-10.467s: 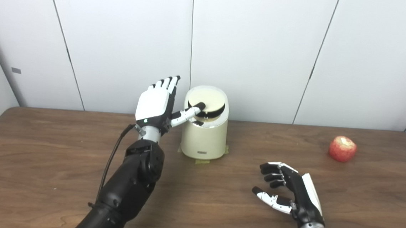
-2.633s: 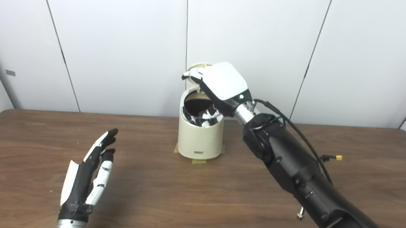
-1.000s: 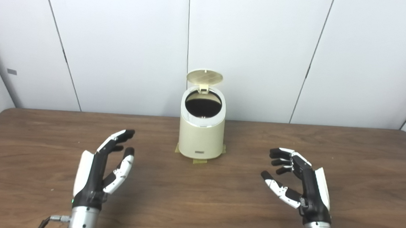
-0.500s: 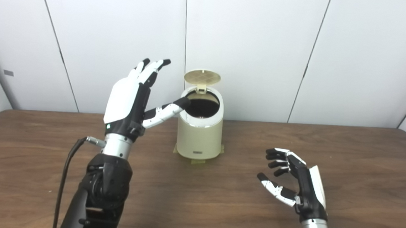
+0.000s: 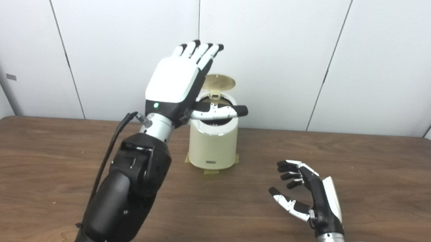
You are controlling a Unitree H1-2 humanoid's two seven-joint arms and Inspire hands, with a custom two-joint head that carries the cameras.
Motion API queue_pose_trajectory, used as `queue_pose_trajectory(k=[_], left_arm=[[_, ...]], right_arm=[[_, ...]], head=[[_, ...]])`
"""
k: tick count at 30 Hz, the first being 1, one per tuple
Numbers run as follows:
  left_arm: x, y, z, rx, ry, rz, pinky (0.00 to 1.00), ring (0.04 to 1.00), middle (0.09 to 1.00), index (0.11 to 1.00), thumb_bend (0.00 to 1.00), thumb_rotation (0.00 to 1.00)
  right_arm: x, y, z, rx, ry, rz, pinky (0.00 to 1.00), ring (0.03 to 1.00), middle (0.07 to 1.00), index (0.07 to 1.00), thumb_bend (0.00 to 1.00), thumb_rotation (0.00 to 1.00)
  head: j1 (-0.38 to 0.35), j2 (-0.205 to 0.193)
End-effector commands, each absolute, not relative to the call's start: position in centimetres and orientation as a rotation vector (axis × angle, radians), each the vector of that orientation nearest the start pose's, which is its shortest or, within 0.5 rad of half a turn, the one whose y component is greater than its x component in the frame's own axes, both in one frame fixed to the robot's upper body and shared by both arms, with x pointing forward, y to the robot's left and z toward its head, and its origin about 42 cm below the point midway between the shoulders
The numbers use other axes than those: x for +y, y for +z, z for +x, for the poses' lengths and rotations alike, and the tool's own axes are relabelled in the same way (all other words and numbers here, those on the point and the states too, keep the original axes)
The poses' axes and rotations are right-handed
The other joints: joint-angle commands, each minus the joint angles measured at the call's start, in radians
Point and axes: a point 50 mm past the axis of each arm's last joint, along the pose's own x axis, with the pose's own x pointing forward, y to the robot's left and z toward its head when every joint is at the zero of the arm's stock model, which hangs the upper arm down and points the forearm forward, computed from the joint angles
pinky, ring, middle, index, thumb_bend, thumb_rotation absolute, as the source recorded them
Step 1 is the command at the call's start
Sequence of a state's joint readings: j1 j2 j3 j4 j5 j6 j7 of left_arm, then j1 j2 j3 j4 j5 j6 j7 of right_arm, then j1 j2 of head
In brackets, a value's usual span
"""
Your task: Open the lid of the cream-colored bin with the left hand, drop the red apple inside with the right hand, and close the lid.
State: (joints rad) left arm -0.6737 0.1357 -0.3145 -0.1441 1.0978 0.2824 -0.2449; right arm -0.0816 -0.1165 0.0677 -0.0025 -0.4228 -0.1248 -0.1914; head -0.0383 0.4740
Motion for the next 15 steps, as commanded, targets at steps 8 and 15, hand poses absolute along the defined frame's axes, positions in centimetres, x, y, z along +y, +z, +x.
queue_pose_trajectory(k=[8,15], left_arm=[[9.4,37.3,44.1,-0.498,-0.039,1.321,1.00,1.000,0.894,0.884,1.00,0.95],[9.0,37.0,46.6,-0.439,-0.042,1.403,1.00,1.000,0.895,0.875,1.00,1.00]], right_arm=[[-22.5,13.8,31.1,-0.314,-0.082,-0.519,0.48,0.591,0.641,0.655,0.24,0.10],[-22.6,13.8,31.0,-0.301,-0.114,-0.495,0.50,0.609,0.653,0.656,0.25,0.07]], head=[[-0.002,-0.002],[-0.014,-0.008]])
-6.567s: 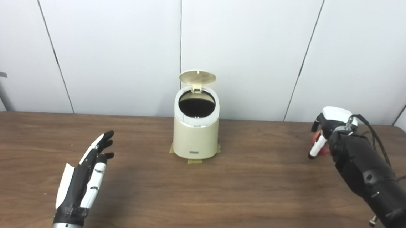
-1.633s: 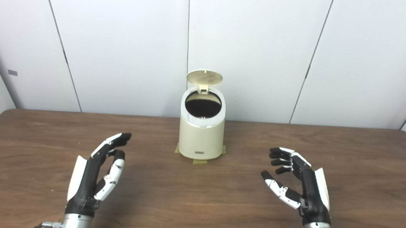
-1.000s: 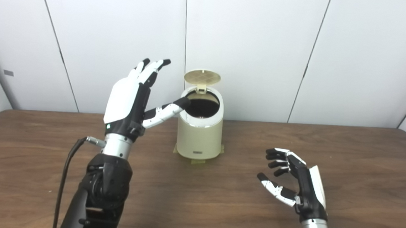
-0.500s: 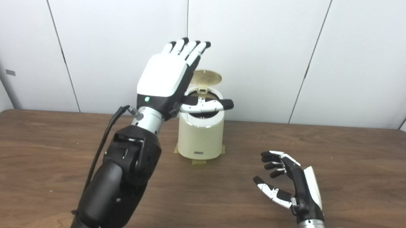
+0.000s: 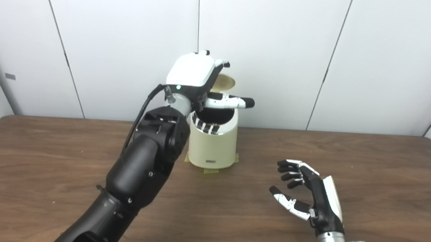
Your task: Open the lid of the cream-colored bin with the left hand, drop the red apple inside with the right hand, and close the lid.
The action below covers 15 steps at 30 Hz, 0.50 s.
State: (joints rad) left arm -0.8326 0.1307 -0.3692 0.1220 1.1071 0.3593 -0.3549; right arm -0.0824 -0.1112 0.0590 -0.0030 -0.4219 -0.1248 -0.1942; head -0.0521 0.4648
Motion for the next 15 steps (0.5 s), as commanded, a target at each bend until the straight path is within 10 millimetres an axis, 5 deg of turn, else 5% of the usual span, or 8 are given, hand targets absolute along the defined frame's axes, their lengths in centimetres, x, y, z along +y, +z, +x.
queue_pose_trajectory(k=[1,15], left_arm=[[8.95,37.02,46.78,-0.433,-0.041,1.407,1.00,1.000,0.895,0.874,1.00,1.00],[9.02,36.39,46.88,-0.431,-0.053,1.433,1.00,1.000,0.909,0.886,1.00,1.00]], right_arm=[[-22.63,13.84,30.96,-0.300,-0.116,-0.496,0.50,0.613,0.655,0.656,0.25,0.08],[-22.45,13.74,31.16,-0.299,-0.115,-0.503,0.50,0.605,0.650,0.652,0.26,0.10]], head=[[0.000,0.001],[-0.006,0.002]])
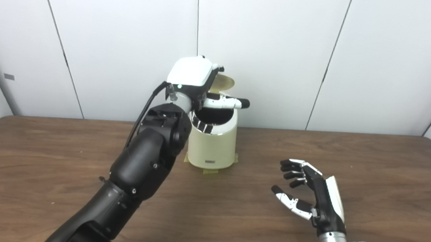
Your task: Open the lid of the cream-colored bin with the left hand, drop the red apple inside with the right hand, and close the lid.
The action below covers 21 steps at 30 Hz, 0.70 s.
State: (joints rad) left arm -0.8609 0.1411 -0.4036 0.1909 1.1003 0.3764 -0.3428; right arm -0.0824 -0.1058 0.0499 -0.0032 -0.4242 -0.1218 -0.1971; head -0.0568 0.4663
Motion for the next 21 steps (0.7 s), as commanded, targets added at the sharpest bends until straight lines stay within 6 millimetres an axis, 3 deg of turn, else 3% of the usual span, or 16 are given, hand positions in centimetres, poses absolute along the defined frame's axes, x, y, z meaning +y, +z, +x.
queue_pose_trajectory(k=[1,9,21], left_arm=[[9.1,36.3,46.8,-0.429,-0.056,1.437,1.00,1.000,0.911,0.890,1.00,1.00],[9.5,35.2,45.7,-0.415,-0.078,1.453,1.00,1.000,0.912,0.890,1.00,1.00],[10.0,30.8,44.0,-0.351,-0.149,1.468,1.00,1.000,0.887,0.861,1.00,0.98]], right_arm=[[-22.4,13.7,31.1,-0.303,-0.113,-0.508,0.49,0.599,0.647,0.650,0.26,0.10],[-22.3,13.6,31.2,-0.298,-0.104,-0.518,0.50,0.596,0.642,0.648,0.26,0.13],[-22.3,13.7,31.1,-0.302,-0.095,-0.525,0.49,0.587,0.631,0.640,0.26,0.15]], head=[[-0.001,0.000],[-0.004,0.005],[-0.003,0.016]])
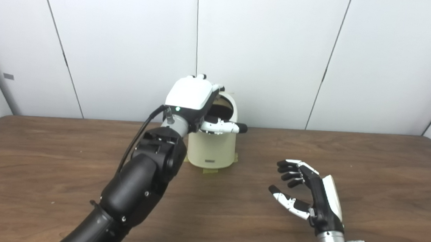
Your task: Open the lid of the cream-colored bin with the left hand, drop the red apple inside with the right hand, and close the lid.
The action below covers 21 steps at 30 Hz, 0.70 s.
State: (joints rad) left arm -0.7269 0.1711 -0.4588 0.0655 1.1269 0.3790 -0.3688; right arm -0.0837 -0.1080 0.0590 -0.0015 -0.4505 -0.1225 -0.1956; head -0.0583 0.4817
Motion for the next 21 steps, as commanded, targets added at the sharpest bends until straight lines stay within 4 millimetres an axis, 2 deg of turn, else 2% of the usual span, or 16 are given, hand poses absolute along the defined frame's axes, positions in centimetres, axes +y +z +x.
queue_pose_trajectory(k=[1,11,14,21], left_arm=[[10.1,30.3,43.9,-0.340,-0.156,1.473,1.00,1.000,0.886,0.860,1.00,0.99],[10.6,26.7,42.8,-0.254,-0.209,1.489,1.00,1.000,0.874,0.854,0.99,0.97],[10.9,25.1,42.2,-0.252,-0.207,1.478,1.00,0.985,0.858,0.840,0.97,0.96],[11.5,21.0,41.3,-0.193,-0.211,1.474,1.00,0.964,0.869,0.845,0.94,0.93]], right_arm=[[-22.4,13.7,31.1,-0.301,-0.094,-0.527,0.49,0.587,0.631,0.641,0.26,0.15],[-22.1,14.1,30.9,-0.286,-0.093,-0.508,0.50,0.592,0.634,0.642,0.26,0.14],[-22.1,14.4,30.8,-0.272,-0.107,-0.491,0.51,0.600,0.641,0.645,0.27,0.11],[-22.3,14.8,30.7,-0.237,-0.134,-0.406,0.53,0.620,0.647,0.645,0.26,0.12]], head=[[-0.001,0.000],[-0.009,0.013],[-0.012,0.018],[-0.020,0.023]])
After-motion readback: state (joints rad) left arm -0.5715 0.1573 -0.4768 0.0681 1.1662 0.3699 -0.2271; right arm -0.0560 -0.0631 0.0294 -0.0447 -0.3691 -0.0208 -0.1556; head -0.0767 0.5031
